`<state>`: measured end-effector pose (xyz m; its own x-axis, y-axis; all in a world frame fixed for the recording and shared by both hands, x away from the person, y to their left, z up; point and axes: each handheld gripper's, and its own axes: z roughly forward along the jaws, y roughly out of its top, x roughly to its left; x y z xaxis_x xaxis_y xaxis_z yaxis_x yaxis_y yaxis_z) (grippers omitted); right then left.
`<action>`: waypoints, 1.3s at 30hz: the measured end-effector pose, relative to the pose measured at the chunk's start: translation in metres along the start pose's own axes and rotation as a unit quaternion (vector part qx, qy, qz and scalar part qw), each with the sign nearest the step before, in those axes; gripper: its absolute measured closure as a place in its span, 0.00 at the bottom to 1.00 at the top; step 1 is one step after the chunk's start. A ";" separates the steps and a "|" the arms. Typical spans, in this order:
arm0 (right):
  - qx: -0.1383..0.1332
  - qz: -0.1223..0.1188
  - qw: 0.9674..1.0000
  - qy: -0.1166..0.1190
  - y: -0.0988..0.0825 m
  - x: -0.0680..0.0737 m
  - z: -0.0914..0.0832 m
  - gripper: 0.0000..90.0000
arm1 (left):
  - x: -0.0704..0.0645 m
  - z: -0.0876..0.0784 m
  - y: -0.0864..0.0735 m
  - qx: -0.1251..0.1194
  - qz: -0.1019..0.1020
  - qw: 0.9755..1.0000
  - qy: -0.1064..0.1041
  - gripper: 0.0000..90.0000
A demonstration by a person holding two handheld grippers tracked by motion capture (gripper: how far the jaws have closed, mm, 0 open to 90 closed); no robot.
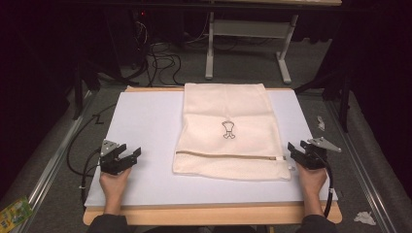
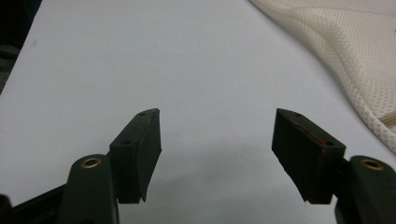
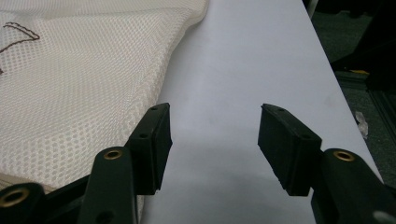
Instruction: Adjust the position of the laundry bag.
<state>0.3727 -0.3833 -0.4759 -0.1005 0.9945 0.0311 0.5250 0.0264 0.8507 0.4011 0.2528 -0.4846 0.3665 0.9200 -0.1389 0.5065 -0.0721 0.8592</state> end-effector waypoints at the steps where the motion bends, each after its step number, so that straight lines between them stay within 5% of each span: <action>1: 0.000 0.001 1.000 0.001 0.000 0.000 0.000 0.50 | 0.000 0.000 0.000 0.000 0.000 1.000 0.000 0.37; 15: -0.001 -0.002 1.000 -0.005 0.000 0.001 0.000 0.49 | -0.001 0.000 0.000 -0.003 0.007 1.000 -0.002 0.38; 23: 0.001 0.008 1.000 0.009 0.001 -0.002 0.000 0.53 | 0.003 0.002 0.003 0.012 -0.011 1.000 -0.013 0.39; 27: -0.013 0.021 0.999 0.026 0.001 -0.007 -0.003 0.53 | -0.001 0.006 0.006 0.025 0.009 1.000 -0.010 0.39; 30: -0.013 0.032 0.999 0.002 0.002 -0.008 -0.005 0.54 | -0.005 0.010 0.011 0.023 0.001 1.000 -0.021 0.37; 36: 0.017 0.035 0.999 0.037 0.006 -0.009 0.000 0.51 | -0.019 0.018 0.021 0.027 0.006 0.999 -0.040 0.38; 39: 0.009 0.032 0.998 0.045 0.007 -0.008 -0.003 0.51 | -0.027 0.022 0.027 0.028 0.008 0.998 -0.056 0.38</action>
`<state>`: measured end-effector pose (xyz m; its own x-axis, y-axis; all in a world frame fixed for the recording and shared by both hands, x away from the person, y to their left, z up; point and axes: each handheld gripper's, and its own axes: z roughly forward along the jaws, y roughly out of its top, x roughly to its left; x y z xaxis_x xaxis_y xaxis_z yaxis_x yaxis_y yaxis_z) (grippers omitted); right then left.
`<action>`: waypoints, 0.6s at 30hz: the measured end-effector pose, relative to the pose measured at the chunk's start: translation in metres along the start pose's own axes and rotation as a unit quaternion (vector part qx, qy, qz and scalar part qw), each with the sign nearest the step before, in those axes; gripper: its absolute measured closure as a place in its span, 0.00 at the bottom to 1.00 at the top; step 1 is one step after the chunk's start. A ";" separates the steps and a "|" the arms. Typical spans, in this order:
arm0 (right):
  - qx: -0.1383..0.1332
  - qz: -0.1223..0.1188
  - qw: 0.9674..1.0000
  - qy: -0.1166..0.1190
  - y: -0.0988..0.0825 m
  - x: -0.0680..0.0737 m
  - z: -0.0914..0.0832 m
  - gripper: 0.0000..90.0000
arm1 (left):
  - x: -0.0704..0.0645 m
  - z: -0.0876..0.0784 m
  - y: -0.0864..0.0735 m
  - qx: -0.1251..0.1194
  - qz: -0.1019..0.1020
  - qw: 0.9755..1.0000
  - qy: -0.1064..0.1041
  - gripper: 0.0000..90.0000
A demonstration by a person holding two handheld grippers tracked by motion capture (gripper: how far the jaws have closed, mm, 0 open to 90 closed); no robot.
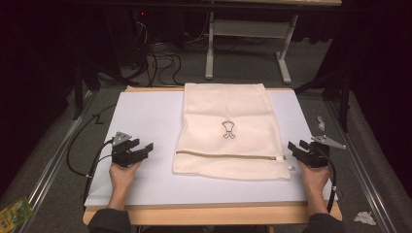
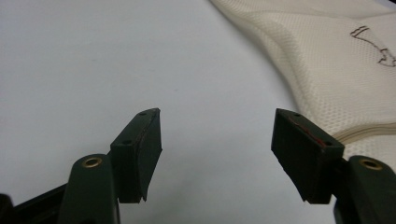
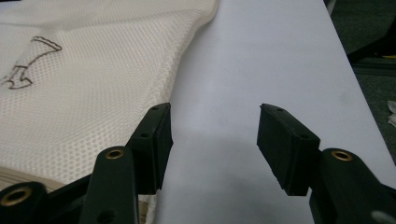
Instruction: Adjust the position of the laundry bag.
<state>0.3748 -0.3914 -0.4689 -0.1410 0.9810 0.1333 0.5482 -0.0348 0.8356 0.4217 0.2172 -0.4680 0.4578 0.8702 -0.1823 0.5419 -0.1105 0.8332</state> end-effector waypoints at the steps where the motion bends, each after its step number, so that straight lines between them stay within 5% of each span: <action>1: 0.000 0.000 1.000 0.000 0.000 0.000 0.000 0.51 | -0.003 0.002 0.002 0.002 0.002 1.000 -0.004 0.38; 8: -0.018 0.015 0.999 0.043 0.004 0.007 -0.008 0.53 | -0.029 0.020 0.018 0.036 0.012 0.999 -0.031 0.39; 12: 0.016 -0.006 0.999 0.047 0.010 0.016 -0.007 0.51 | -0.049 0.032 0.026 0.051 0.013 0.997 -0.058 0.39; 18: 0.041 0.001 0.998 0.043 0.009 0.019 -0.002 0.47 | -0.060 0.046 0.029 0.069 0.009 0.996 -0.064 0.38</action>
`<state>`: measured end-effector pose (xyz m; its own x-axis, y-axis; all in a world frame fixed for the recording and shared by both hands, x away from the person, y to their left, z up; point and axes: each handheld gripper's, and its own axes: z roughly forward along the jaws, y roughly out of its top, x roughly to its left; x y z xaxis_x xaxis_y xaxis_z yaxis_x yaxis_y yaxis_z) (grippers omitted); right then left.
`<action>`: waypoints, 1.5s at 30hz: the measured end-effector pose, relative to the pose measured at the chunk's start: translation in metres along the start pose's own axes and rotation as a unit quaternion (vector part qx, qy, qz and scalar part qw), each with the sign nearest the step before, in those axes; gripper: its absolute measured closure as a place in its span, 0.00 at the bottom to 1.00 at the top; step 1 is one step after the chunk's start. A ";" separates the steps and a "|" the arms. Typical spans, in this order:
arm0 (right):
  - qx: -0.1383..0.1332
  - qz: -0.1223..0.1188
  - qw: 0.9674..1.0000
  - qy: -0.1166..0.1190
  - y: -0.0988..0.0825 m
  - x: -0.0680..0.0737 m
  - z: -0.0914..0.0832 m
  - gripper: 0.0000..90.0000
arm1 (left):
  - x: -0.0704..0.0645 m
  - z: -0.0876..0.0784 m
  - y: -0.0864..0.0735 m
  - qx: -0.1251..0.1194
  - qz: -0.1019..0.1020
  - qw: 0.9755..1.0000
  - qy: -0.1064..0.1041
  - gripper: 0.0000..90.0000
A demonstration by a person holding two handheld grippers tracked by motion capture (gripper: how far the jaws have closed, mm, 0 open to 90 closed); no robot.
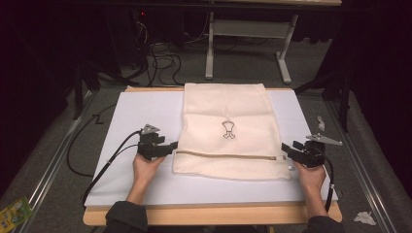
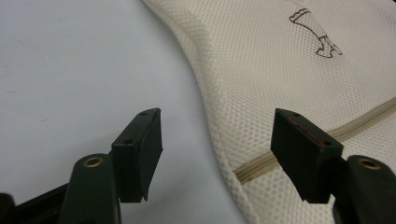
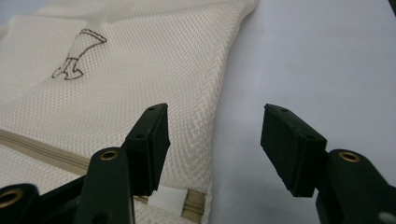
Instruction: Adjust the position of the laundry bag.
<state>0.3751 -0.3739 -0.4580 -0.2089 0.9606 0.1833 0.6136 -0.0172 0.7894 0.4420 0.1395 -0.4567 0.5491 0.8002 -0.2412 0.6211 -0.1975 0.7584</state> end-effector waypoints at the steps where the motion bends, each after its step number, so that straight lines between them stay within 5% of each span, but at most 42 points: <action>1: 0.006 -0.001 1.000 -0.001 0.000 0.001 0.002 0.47 | -0.002 0.003 0.000 0.003 -0.002 1.000 0.000 0.38; 6: 0.022 -0.008 1.000 0.003 0.002 0.006 0.009 0.46 | -0.007 0.017 -0.002 0.017 -0.009 1.000 -0.013 0.37; 10: 0.033 -0.023 0.999 0.000 0.003 0.015 0.016 0.50 | -0.018 0.030 -0.001 0.050 0.031 0.998 -0.005 0.37; 14: 0.057 -0.023 0.998 -0.006 0.003 0.017 0.025 0.51 | -0.018 0.036 -0.002 0.057 0.019 0.998 -0.006 0.41; 20: 0.084 -0.039 0.996 -0.009 0.002 0.023 0.035 0.69 | -0.019 0.036 -0.004 0.052 0.042 0.998 0.018 0.68; 21: 0.087 -0.045 0.995 -0.007 0.004 0.023 0.036 0.84 | -0.018 0.035 -0.004 0.053 0.044 0.997 0.018 0.83; 24: 0.089 -0.060 0.994 -0.004 0.005 0.022 0.035 0.96 | -0.016 0.035 -0.003 0.056 0.045 0.997 0.009 0.95; 45: 0.075 -0.077 0.994 0.032 0.010 0.030 0.027 0.99 | -0.003 0.013 0.000 0.031 0.031 0.999 -0.017 0.98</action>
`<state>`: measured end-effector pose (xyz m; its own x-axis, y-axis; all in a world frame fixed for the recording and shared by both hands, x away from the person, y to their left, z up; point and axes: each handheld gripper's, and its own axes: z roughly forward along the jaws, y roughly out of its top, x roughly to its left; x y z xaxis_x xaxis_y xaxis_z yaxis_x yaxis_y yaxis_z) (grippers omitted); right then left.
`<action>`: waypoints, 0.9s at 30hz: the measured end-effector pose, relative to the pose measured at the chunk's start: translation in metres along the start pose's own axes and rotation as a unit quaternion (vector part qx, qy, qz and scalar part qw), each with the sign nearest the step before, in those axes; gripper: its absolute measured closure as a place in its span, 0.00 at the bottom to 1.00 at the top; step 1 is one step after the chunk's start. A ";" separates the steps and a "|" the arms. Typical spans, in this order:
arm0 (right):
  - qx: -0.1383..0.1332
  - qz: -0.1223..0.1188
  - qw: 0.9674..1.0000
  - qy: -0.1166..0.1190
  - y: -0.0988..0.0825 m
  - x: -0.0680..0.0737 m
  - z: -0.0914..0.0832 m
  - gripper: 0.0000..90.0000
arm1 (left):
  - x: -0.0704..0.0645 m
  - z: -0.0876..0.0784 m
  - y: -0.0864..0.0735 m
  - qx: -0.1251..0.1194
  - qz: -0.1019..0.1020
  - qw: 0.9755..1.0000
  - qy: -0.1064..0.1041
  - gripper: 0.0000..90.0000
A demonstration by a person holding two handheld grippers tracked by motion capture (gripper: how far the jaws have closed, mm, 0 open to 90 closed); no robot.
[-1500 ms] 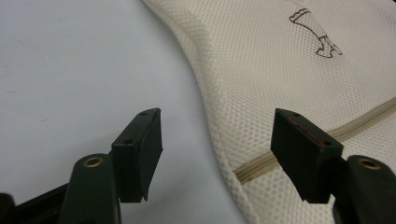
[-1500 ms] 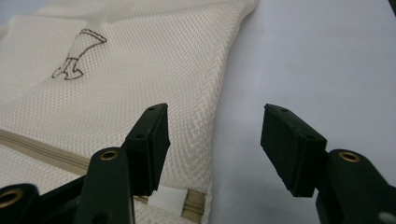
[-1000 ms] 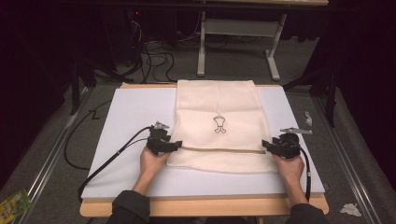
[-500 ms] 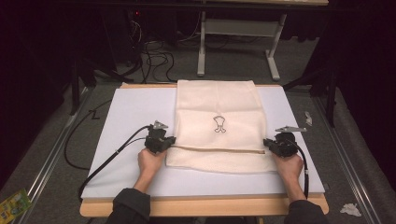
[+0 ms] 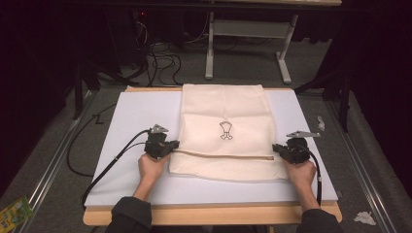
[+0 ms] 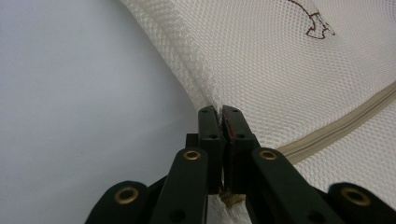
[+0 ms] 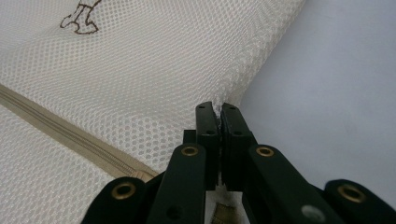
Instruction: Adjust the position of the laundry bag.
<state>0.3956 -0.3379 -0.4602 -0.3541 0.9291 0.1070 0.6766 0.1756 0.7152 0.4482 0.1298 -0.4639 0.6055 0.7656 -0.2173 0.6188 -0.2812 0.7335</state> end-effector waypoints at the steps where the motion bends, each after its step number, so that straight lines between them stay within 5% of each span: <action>1: -0.002 -0.002 1.000 0.000 0.000 0.001 0.001 0.99 | 0.000 -0.002 -0.001 -0.001 0.002 1.000 0.001 0.98; 15: -0.012 -0.022 0.999 0.036 0.004 0.032 0.008 0.99 | 0.013 -0.038 -0.022 -0.007 0.000 1.000 0.027 0.98; 27: -0.016 -0.025 0.998 0.046 0.002 0.049 0.002 0.99 | 0.011 -0.049 -0.040 -0.003 0.004 0.999 0.039 0.97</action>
<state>0.3808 -0.2913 -0.4547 -0.4460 0.8852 0.1323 0.6355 0.2091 0.7432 0.4061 0.1781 -0.4638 0.5694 0.8061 -0.1614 0.6112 -0.2839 0.7388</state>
